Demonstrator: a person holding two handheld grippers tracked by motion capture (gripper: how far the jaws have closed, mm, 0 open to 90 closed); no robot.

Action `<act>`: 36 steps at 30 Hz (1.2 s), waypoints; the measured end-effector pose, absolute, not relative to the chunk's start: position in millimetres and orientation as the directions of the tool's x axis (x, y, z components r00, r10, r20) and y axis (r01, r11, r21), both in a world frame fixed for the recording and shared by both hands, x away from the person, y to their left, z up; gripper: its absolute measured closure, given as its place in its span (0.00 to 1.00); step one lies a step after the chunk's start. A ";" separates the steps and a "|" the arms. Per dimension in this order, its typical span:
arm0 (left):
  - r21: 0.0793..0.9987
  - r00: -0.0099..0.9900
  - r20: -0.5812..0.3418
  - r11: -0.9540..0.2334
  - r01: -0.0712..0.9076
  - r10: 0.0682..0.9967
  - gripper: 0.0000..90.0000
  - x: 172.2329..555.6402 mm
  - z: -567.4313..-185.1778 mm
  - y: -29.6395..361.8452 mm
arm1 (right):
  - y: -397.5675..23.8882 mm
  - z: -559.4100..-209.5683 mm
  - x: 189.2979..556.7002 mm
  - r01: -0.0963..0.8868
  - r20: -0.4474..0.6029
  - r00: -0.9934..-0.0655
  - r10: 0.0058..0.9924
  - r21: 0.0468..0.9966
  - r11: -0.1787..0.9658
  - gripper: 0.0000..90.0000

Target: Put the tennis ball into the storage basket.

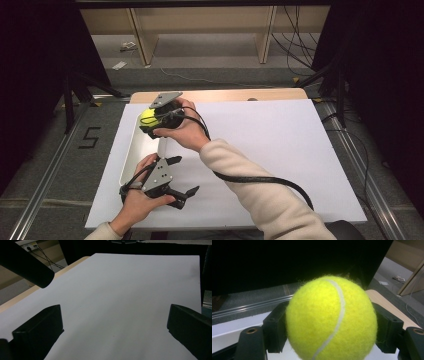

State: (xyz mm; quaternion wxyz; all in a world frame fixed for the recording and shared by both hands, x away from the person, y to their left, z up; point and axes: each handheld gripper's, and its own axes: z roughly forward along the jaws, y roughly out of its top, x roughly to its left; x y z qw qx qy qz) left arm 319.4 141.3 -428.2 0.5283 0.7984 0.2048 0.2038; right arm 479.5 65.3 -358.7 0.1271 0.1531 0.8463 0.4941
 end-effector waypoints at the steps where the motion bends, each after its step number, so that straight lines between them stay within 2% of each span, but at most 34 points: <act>1: 0.927 0.833 0.109 -0.358 0.112 0.543 0.00 319.5 -428.2 141.2 | 65.9 -359.0 479.5 0.133 -0.064 -0.921 0.384 0.875 0.466 0.30; 36: 0.923 0.836 0.119 -0.369 0.105 0.536 0.00 319.2 -428.7 140.2 | 77.6 -367.1 483.4 0.151 -0.050 -0.925 0.377 0.863 0.482 0.30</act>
